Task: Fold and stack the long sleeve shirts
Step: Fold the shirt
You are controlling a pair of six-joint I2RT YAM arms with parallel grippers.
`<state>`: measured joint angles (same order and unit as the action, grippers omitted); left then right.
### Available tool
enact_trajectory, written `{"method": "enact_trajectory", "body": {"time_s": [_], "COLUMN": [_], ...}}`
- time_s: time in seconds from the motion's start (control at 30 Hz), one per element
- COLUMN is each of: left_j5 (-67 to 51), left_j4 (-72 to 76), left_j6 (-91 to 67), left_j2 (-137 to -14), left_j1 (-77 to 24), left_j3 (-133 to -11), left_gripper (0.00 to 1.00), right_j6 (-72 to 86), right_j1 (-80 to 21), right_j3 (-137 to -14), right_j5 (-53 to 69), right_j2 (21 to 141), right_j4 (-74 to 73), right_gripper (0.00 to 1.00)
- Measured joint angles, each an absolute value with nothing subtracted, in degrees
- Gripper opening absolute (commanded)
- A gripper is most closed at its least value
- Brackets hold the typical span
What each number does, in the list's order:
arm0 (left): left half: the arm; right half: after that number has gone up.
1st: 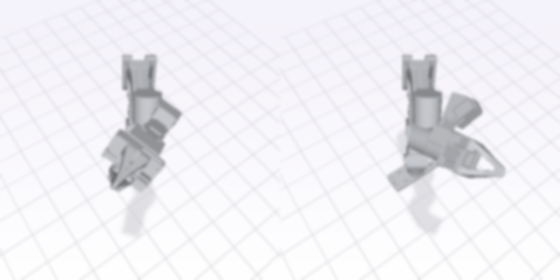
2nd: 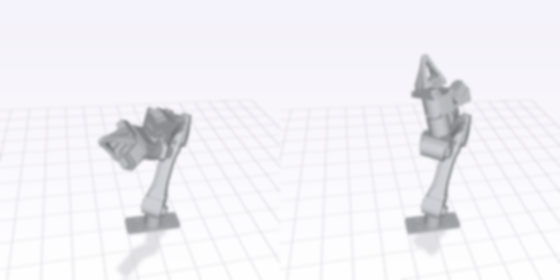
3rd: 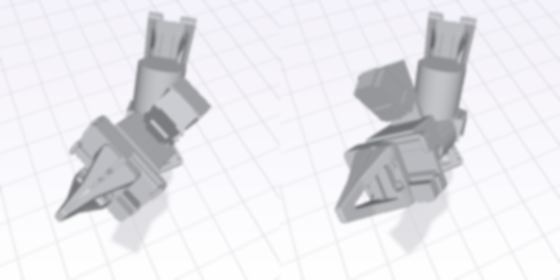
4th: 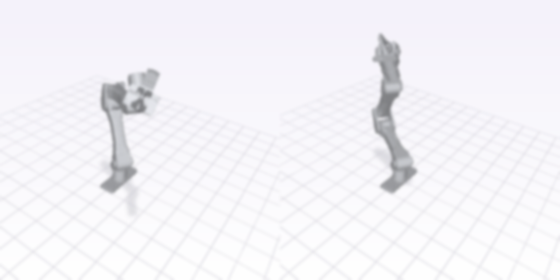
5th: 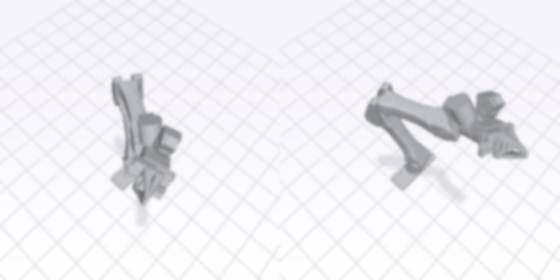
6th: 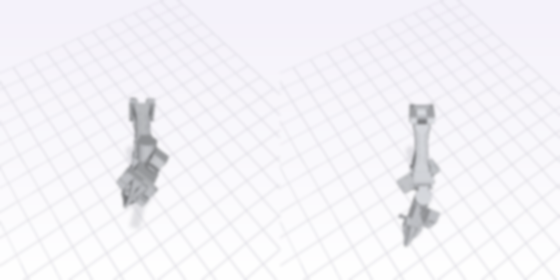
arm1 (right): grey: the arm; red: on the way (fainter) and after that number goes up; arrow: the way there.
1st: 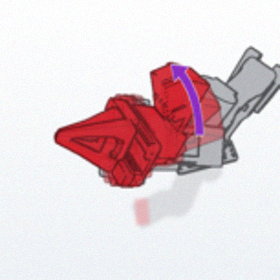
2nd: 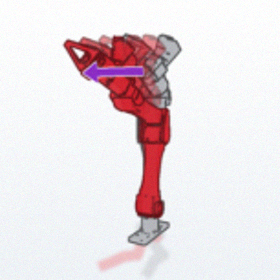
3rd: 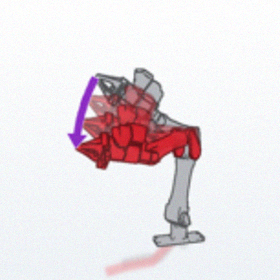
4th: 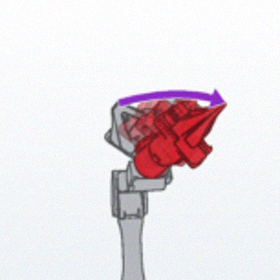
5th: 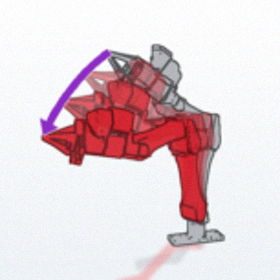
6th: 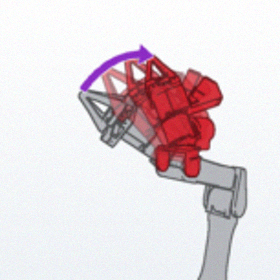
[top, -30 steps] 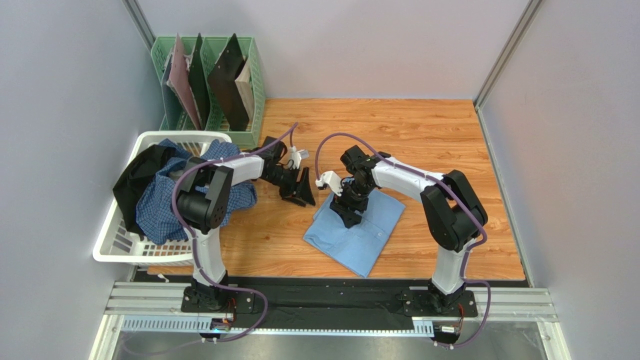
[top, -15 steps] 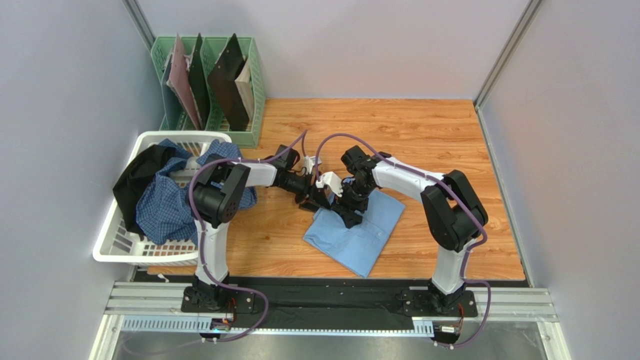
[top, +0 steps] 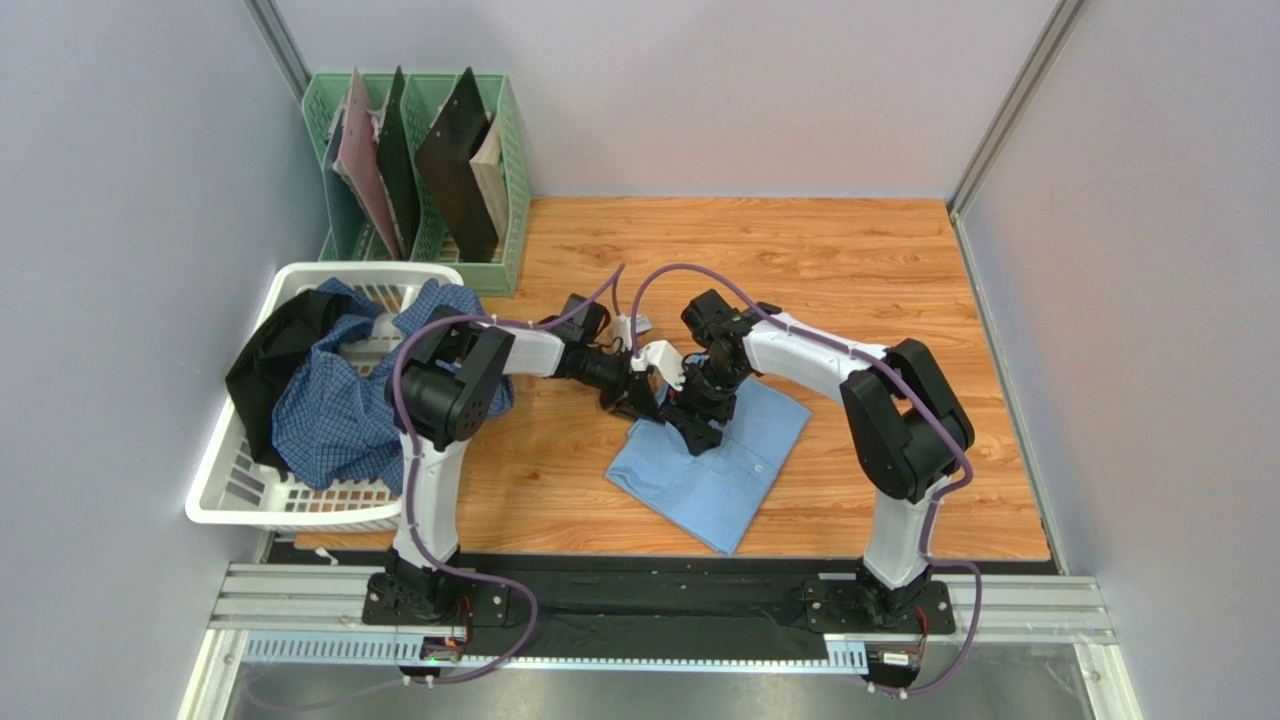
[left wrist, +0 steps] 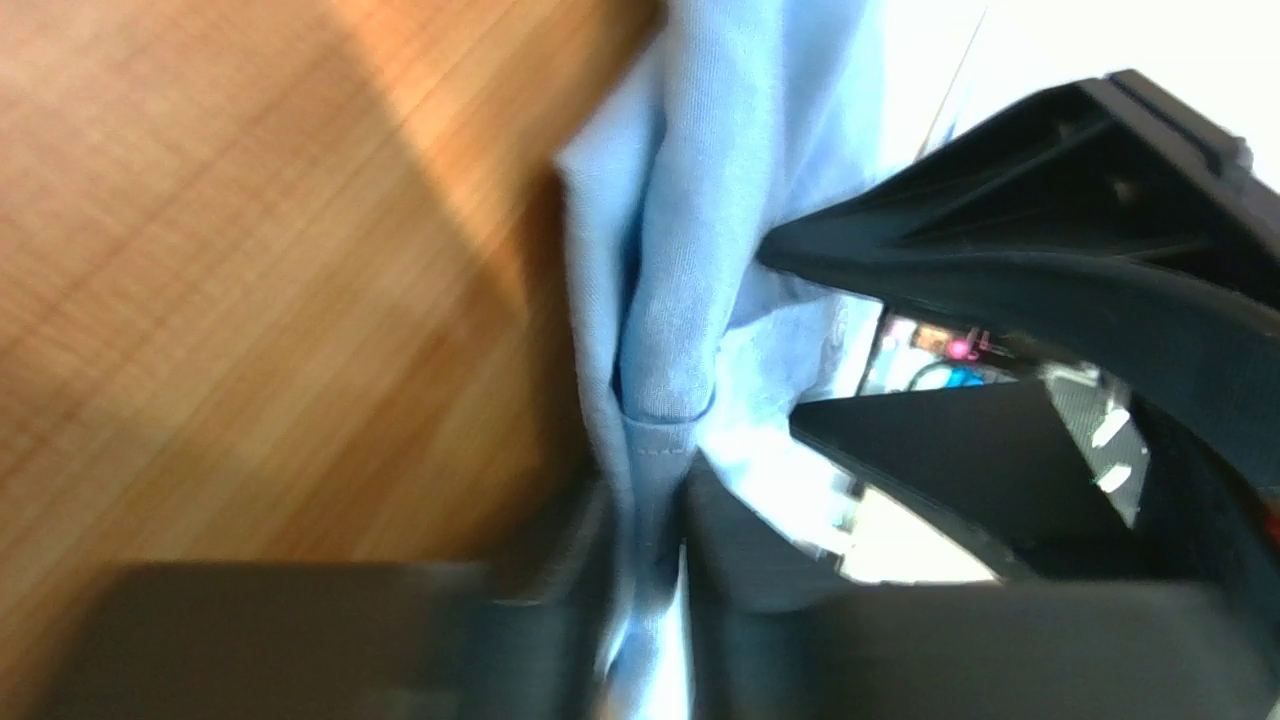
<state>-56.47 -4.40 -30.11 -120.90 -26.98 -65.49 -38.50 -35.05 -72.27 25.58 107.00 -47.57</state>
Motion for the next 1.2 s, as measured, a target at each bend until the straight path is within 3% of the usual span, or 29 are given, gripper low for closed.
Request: {"method": "enact_trajectory", "body": {"time_s": [0.03,0.33,0.57,0.63,0.73,0.83,0.97,1.17,1.2], "left_j5": [-56.1,-43.7,-25.1,-19.5,-11.7,-4.4,3.9,9.1,9.8], "left_j4": [-5.0,-27.7,-52.3,-55.4,-55.5,-52.6,-43.7,-37.5,-37.1], "left_j6": [-30.0,-14.1,10.7,18.8,29.5,39.3,48.8,47.9,46.9], "left_j2": [-121.3,-118.4,-118.8,-119.3,-118.8,-116.8,-115.0,-118.9,-119.3], "left_j1": [-27.0,-26.4,-25.1,-25.2,-26.3,-28.8,-34.4,-44.2,-45.7], "left_j3": [-65.9,-79.3,-115.8,-127.1,-134.8,-131.0,-112.7,-90.4,-88.5], "left_gripper": [0.0,0.0,0.0,0.0,0.0,0.0,0.0,0.0,0.04], "right_j6": [-37.7,-26.5,-18.0,-16.8,-15.6,-14.8,-14.2,-13.7,-13.7], "right_j1": [-35.0,-26.4,-8.3,-5.3,-2.7,-1.3,0.5,2.1,2.2], "right_j3": [-72.4,-72.5,-69.1,-68.2,-67.4,-66.9,-65.8,-64.5,-64.5], "right_j5": [25.6,29.8,34.4,35.0,35.9,36.8,37.9,38.1,38.1], "right_j2": [107.0,103.5,93.5,91.9,90.3,89.2,88.7,88.7,88.7], "right_j4": [-47.6,-49.6,-50.0,-50.4,-50.8,-50.9,-51.0,-51.6,-51.6], "right_gripper": [0.72,0.79,0.79,0.79,0.79,0.79,0.79,0.79,0.79]}}
